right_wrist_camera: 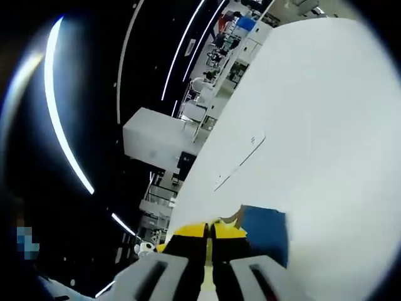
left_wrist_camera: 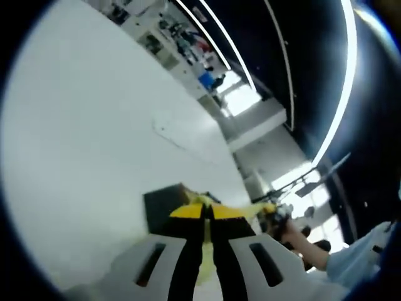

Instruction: Fold the garment on the visible template until the final outline fits inside the template.

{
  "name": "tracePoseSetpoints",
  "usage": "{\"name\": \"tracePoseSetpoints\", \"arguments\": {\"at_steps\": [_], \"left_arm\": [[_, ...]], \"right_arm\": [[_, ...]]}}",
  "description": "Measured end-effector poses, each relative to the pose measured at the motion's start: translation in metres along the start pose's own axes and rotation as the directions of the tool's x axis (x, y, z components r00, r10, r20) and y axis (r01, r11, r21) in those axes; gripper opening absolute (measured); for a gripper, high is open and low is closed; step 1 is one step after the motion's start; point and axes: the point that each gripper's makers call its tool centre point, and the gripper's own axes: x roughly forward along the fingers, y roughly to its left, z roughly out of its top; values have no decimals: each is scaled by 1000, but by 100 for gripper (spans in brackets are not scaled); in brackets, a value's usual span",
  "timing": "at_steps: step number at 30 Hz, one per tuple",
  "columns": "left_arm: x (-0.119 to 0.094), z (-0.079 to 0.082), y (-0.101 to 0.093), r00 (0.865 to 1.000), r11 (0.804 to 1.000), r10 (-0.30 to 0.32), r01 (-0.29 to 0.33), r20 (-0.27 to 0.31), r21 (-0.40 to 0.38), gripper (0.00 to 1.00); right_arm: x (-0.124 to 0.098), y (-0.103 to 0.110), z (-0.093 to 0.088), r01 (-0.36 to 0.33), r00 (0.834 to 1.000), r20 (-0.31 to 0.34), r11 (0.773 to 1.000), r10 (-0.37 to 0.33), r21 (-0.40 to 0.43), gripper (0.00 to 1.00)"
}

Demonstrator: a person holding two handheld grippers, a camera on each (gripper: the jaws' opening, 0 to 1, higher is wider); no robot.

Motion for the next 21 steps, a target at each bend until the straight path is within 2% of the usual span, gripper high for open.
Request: {"name": "tracePoseSetpoints", "arguments": {"at_steps": [4, 10, 15, 17, 19, 20, 21], "left_arm": [[12, -2, 11, 1000, 1000, 9, -9, 2, -17, 0], [17, 2, 21, 999, 999, 23, -22, 25, -27, 0], [21, -2, 47, 995, 994, 94, -92, 28, -60, 0], [23, -6, 53, 994, 991, 113, -111, 17, -71, 0], [25, -11, 59, 991, 990, 133, -133, 3, -57, 0], [24, -17, 69, 983, 983, 180, -180, -23, -40, 0], [25, -20, 72, 982, 982, 188, -189, -32, -30, 0]], "right_arm": [[10, -17, 0, 29, 1000, -6, 1000, -29, 9, 0], [16, -37, 3, 64, 998, -9, 998, -64, 5, 0], [20, -68, -1, 170, 985, -26, 985, -171, -28, 0], [23, -74, -5, 182, 982, -36, 983, -183, -27, 0], [25, -80, -8, 210, 976, -46, 977, -212, -46, 0], [26, -83, -8, 223, 973, -44, 973, -225, -59, 0], [26, -84, -9, 225, 972, -48, 972, -228, -60, 0]]}}
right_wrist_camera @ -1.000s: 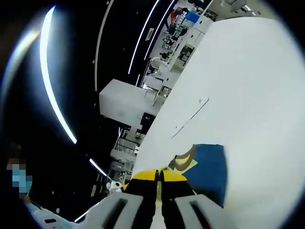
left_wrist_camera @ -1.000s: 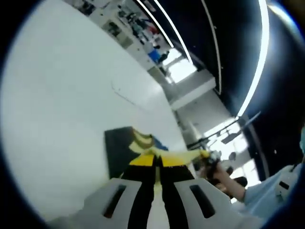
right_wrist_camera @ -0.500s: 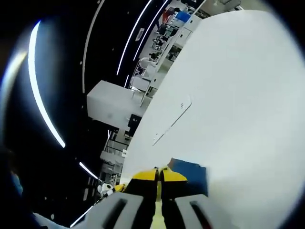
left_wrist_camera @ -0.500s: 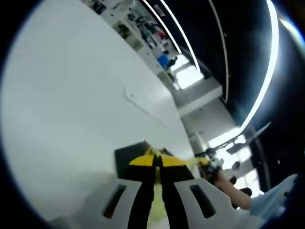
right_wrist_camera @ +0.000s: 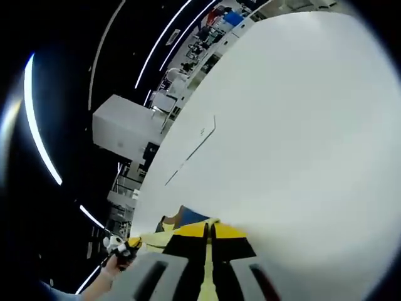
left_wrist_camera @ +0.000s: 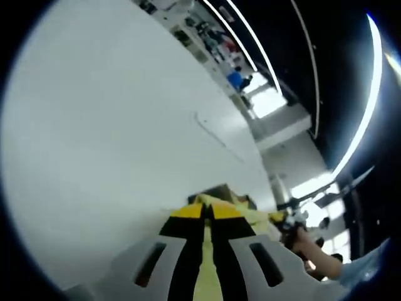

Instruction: Fold the garment on the visible template until the final outline fits inside the template.

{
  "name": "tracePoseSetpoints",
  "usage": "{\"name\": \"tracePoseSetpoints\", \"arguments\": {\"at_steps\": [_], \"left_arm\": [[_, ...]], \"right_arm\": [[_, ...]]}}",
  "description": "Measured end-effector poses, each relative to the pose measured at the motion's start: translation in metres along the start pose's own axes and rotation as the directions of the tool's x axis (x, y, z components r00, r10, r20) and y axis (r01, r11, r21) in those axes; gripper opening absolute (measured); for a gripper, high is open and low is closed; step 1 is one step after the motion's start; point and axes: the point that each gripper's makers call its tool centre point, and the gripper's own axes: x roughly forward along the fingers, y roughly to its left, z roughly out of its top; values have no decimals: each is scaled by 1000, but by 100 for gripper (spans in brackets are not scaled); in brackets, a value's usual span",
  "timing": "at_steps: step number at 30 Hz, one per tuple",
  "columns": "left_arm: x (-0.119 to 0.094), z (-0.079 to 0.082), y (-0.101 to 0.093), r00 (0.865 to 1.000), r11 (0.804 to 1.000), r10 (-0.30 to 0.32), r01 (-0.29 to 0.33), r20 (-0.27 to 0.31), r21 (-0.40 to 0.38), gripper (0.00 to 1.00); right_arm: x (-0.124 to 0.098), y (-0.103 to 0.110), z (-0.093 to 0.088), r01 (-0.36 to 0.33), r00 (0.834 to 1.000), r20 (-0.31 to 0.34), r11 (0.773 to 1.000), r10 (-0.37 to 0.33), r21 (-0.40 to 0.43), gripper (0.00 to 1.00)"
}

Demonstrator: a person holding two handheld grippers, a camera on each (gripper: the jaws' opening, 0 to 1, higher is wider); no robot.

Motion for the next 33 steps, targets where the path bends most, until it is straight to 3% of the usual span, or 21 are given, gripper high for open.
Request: {"name": "tracePoseSetpoints", "arguments": {"at_steps": [7, 14, 19, 21, 22, 23, 26, 28, 31, 33], "left_arm": [[3, -9, 6, 1000, 1000, 13, -13, -19, 0, 0], [7, -16, 12, 996, 994, 79, -76, -37, 84, 0], [8, -13, 12, 996, 992, 87, -83, -36, 99, 0], [8, -10, 9, 997, 971, 76, -70, -17, 227, 1], [6, -10, 10, 996, 960, 91, -82, -22, 269, 2], [3, -7, 11, 994, 947, 106, -97, -12, 307, 4], [-4, -4, 2, 997, 947, 74, -66, -15, 314, 10], [-10, 5, 1, 997, 920, 73, -70, 7, 385, 20], [-19, 8, -3, 997, 885, 78, -70, 1, 461, 34], [-22, 8, -5, 997, 850, 80, -62, -12, 523, 39]], "right_arm": [[-2, -7, -6, 24, 999, -28, 999, -24, -24, 0], [0, -13, -9, 56, 998, -39, 997, -58, -53, 0], [0, -12, -8, 59, 997, -40, 996, -62, -72, 0], [0, -7, -3, 42, 999, -10, 989, -44, -145, 0], [-2, -7, -1, 54, 998, -2, 982, -55, -181, 3], [-4, 2, 3, 26, 1000, 10, 970, -24, -242, 9], [-11, 13, 6, 20, 1000, 18, 957, -16, -289, 24], [-16, 17, 7, 24, 1000, 12, 947, -21, -321, 23], [-22, 19, 12, 53, 999, 19, 911, -50, -410, 29], [-25, 23, 14, 58, 998, 18, 870, -56, -490, 34]]}}
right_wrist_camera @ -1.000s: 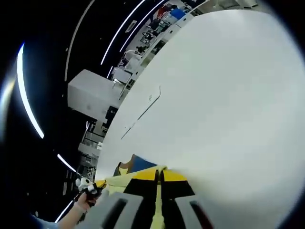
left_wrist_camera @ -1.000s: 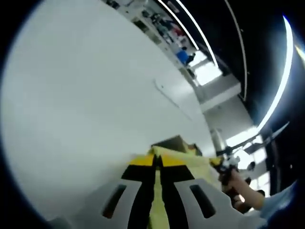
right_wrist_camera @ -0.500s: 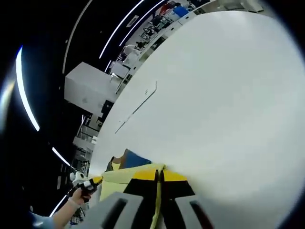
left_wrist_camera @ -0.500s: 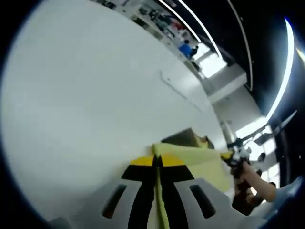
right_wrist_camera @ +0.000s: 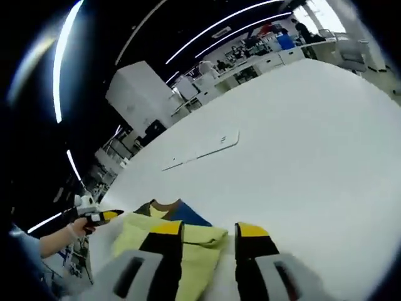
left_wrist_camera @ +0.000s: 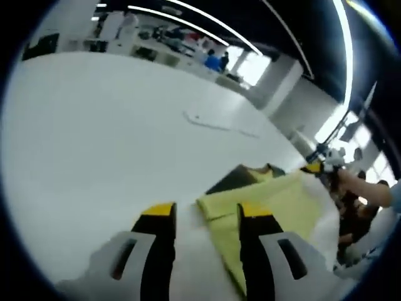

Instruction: Fold the garment on the visible template until the final outline fits inside the template.

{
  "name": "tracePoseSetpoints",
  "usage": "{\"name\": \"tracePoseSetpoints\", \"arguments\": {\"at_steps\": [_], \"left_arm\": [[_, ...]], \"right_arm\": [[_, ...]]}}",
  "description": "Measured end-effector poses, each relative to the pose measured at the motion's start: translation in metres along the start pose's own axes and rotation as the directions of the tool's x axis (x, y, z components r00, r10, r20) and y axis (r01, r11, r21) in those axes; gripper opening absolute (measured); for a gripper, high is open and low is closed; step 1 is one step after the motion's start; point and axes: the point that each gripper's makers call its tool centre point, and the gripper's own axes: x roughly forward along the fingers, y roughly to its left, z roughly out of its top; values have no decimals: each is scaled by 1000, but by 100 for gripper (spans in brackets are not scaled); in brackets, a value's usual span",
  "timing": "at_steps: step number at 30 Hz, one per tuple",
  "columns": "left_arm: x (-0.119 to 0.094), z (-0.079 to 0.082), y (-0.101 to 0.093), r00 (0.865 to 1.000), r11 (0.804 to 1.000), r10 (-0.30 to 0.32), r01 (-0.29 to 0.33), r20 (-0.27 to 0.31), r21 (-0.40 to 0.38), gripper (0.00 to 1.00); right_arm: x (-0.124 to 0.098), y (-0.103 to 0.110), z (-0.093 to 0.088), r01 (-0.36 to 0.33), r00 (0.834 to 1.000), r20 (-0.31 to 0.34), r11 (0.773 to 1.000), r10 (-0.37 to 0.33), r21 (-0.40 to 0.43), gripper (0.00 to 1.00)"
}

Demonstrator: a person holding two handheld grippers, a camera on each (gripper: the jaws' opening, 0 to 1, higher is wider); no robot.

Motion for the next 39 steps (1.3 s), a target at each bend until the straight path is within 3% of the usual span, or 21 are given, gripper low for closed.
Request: {"name": "tracePoseSetpoints", "arguments": {"at_steps": [4, 7, 9, 10, 11, 12, 13, 15, 16, 17, 19, 20, 22, 25, 27, 30, 33, 34, 35, 38, 39], "left_arm": [[-6, -4, 2, 997, 978, 21, -6, -70, 206, 42], [-6, -3, 4, 993, 936, 57, -19, -99, 352, 40], [-5, -3, 0, 993, 920, 59, -13, -105, 392, 41], [-6, -2, 8, 990, 908, 86, -30, -114, 419, 39], [-5, 0, 10, 988, 882, 98, -32, -118, 470, 37], [-2, 1, 7, 986, 841, 111, -26, -125, 540, 36], [-1, 1, 9, 983, 819, 130, -31, -133, 572, 34], [2, -3, 7, 975, 775, 158, -26, -154, 631, 34], [3, -1, 12, 975, 779, 158, -27, -154, 626, 35], [5, -1, 13, 974, 758, 159, -18, -158, 652, 35], [6, 2, 19, 970, 703, 196, -36, -144, 710, 32], [9, 2, 16, 967, 657, 210, -32, -143, 753, 30], [13, 0, 15, 966, 630, 216, -25, -144, 776, 28], [20, -8, 16, 958, 549, 233, 14, -169, 836, 27], [24, -13, 17, 956, 544, 235, 22, -177, 838, 25], [29, -15, 13, 953, 513, 245, 29, -178, 858, 24], [33, -14, 10, 954, 495, 241, 38, -179, 868, 21], [34, -12, 7, 956, 480, 238, 38, -172, 877, 21], [35, -11, 5, 957, 477, 232, 43, -173, 878, 21], [37, -13, 1, 954, 435, 238, 64, -183, 898, 20], [38, -14, 2, 953, 428, 240, 68, -186, 901, 18]], "right_arm": [[-1, -2, -4, 15, 997, -76, 986, -27, -164, 49], [4, 3, -4, 4, 992, -116, 942, -46, -336, 47], [5, 5, -6, -8, 989, -143, 930, -48, -366, 47], [6, 5, -6, -7, 986, -152, 907, -64, -421, 47], [6, 3, -5, 1, 985, -153, 887, -81, -461, 46], [6, 2, -3, 3, 984, -153, 867, -92, -498, 43], [7, 5, -5, -5, 982, -163, 843, -98, -538, 42], [9, 2, -6, -14, 979, -174, 824, -103, -566, 43], [10, 3, -8, -19, 978, -182, 822, -103, -569, 43], [11, 6, -9, -10, 976, -184, 814, -119, -581, 43], [11, 0, -10, -11, 974, -182, 771, -137, -636, 40], [12, -2, -10, -6, 973, -180, 759, -147, -651, 40], [15, -1, -14, -21, 972, -193, 760, -138, -649, 41], [14, -2, -19, -23, 966, -202, 719, -164, -694, 40], [14, -7, -18, -16, 963, -198, 691, -185, -722, 38], [17, -12, -17, -21, 959, -189, 610, -213, -792, 36], [21, -17, -20, -29, 956, -195, 587, -220, -809, 33], [23, -18, -22, -43, 952, -205, 560, -228, -827, 33], [25, -17, -24, -47, 952, -205, 553, -227, -832, 32], [28, -15, -26, -55, 951, -207, 532, -230, -845, 29], [29, -14, -25, -54, 950, -199, 504, -239, -862, 26]]}}
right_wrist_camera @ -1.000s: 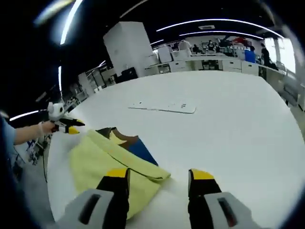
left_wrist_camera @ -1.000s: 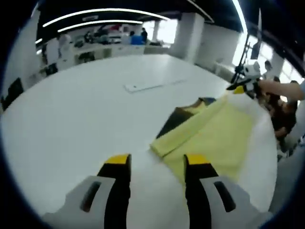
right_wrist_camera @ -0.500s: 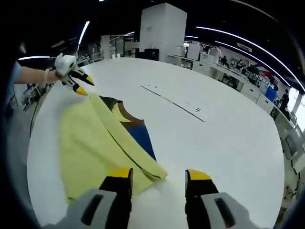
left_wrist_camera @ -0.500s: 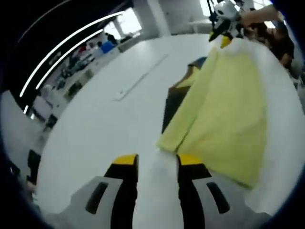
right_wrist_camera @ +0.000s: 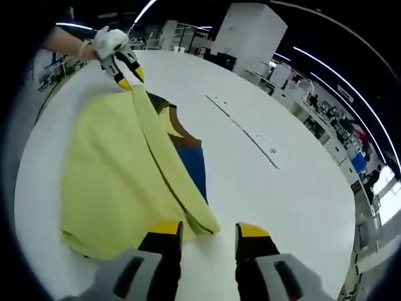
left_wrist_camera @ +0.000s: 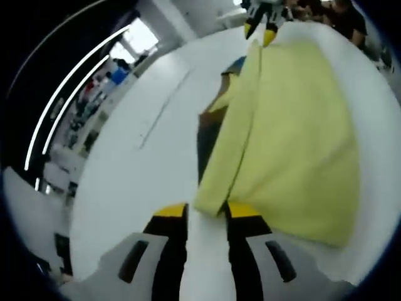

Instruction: Fold the garment on the visible template until the final outline fits inside the template.

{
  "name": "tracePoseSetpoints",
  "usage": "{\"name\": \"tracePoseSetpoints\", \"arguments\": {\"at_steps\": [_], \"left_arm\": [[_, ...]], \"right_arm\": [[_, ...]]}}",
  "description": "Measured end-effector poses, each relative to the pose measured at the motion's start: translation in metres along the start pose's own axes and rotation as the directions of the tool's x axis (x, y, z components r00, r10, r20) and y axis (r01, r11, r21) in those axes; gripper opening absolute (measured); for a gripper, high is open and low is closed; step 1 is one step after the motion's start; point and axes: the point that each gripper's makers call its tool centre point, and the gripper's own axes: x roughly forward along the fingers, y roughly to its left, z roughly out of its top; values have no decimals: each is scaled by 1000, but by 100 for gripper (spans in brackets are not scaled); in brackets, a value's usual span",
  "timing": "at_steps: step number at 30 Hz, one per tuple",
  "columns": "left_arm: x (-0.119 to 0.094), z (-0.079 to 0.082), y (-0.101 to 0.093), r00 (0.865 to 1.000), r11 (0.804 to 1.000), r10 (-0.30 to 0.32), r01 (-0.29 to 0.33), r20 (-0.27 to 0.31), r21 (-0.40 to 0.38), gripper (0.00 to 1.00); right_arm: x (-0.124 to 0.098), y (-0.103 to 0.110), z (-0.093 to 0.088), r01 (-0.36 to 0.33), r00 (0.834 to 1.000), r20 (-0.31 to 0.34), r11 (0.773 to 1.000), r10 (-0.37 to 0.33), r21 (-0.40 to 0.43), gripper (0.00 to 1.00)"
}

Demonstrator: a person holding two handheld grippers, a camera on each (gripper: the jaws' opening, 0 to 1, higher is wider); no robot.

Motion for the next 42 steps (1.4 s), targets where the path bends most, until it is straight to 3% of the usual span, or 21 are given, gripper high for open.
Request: {"name": "tracePoseSetpoints", "arguments": {"at_steps": [7, 9, 11, 14, 16, 17, 19, 22, 28, 34, 36, 37, 38, 42], "left_arm": [[0, 2, 0, 1000, 999, 13, -13, -3, 43, 7], [-1, 6, 4, 1000, 999, 20, -20, 9, 27, 2], [-3, 10, 8, 999, 1000, 31, -31, 21, 5, 0], [1, 10, 14, 999, 993, 39, -36, 26, -109, 0], [5, 7, 20, 999, 973, 35, -28, 28, -229, 0], [11, 1, 26, 999, 953, 30, -20, 28, -303, 0], [14, 2, 33, 999, 923, 38, -23, 31, -383, 0], [21, 0, 35, 1000, 896, 16, -7, 15, -444, 0], [23, 6, 30, 1000, 913, 4, -8, -10, -409, 0], [22, 1, 33, 1000, 906, -1, -1, -4, -423, 0], [20, 4, 32, 1000, 897, 1, 4, 11, -441, 4], [18, 6, 31, 1000, 883, 0, 7, 16, -469, 7], [17, 5, 32, 1000, 885, -1, 10, 20, -465, 12], [11, 3, 31, 1000, 892, 2, 7, 20, -453, 27]], "right_arm": [[2, 3, 3, 14, 1000, -2, 997, -14, -72, 12], [0, 1, 5, 23, 1000, 2, 997, -23, -71, 0], [0, -3, 7, 39, 999, 7, 997, -39, -71, 0], [4, -10, 10, 52, 999, 10, 999, -52, 11, 0], [7, -14, 12, 58, 998, 8, 996, -59, 64, 0], [9, -17, 12, 61, 998, 7, 995, -61, 80, 0], [12, -20, 13, 65, 998, 6, 994, -65, 89, 0], [18, -19, 11, 57, 998, -13, 989, -56, 134, 0], [23, -17, 9, 49, 999, -19, 985, -47, 162, 0], [20, -16, 9, 32, 999, -10, 985, -31, 171, 0], [18, -17, 11, 29, 999, 13, 984, -32, 177, 13], [18, -16, 14, 19, 999, 41, 973, -30, 231, 22], [17, -19, 12, 22, 998, 44, 968, -34, 251, 31], [9, -24, 17, 43, 995, 75, 965, -65, 259, 43]]}}
